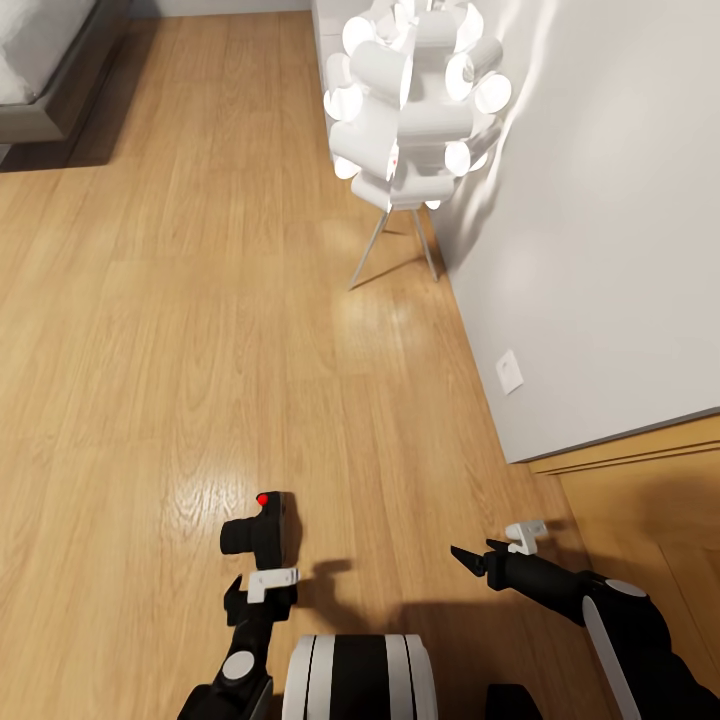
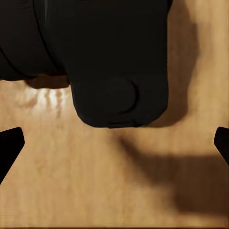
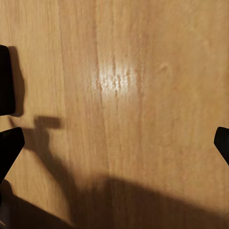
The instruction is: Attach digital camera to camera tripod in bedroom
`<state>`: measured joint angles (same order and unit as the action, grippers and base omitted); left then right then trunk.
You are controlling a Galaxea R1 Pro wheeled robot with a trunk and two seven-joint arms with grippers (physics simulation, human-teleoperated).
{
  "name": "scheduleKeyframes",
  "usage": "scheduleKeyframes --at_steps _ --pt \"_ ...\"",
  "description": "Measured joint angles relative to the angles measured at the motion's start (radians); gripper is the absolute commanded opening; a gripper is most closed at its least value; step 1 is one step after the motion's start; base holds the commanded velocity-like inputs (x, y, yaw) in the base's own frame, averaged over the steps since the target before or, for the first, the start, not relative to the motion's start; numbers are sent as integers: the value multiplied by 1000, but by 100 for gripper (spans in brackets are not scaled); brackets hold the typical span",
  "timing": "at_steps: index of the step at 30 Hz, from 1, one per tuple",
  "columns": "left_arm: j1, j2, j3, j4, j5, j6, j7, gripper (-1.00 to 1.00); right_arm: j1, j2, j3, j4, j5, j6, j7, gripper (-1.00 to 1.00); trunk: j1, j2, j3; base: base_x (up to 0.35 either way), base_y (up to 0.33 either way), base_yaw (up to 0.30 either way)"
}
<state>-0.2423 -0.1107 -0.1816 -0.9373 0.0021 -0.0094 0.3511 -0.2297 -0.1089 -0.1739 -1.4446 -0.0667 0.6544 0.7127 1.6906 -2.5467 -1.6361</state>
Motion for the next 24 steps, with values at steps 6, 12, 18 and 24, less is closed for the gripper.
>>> scheduleKeyframes --at_steps 6,12,18,24 --pt "-38 0 0 81 -2 -9 0 100 0 0 0 0 1 0 0 100 0 0 0 0 0 0" --pt "-45 0 0 96 2 -10 0 100 0 0 0 0 1 0 0 100 0 0 0 0 0 0" --pt "-47 0 1 103 7 -34 0 100 0 0 0 0 1 0 0 100 0 0 0 0 0 0" --pt "-47 0 1 107 10 -64 1 100 0 0 0 1 -1 0 0 100 0 0 0 0 0 0"
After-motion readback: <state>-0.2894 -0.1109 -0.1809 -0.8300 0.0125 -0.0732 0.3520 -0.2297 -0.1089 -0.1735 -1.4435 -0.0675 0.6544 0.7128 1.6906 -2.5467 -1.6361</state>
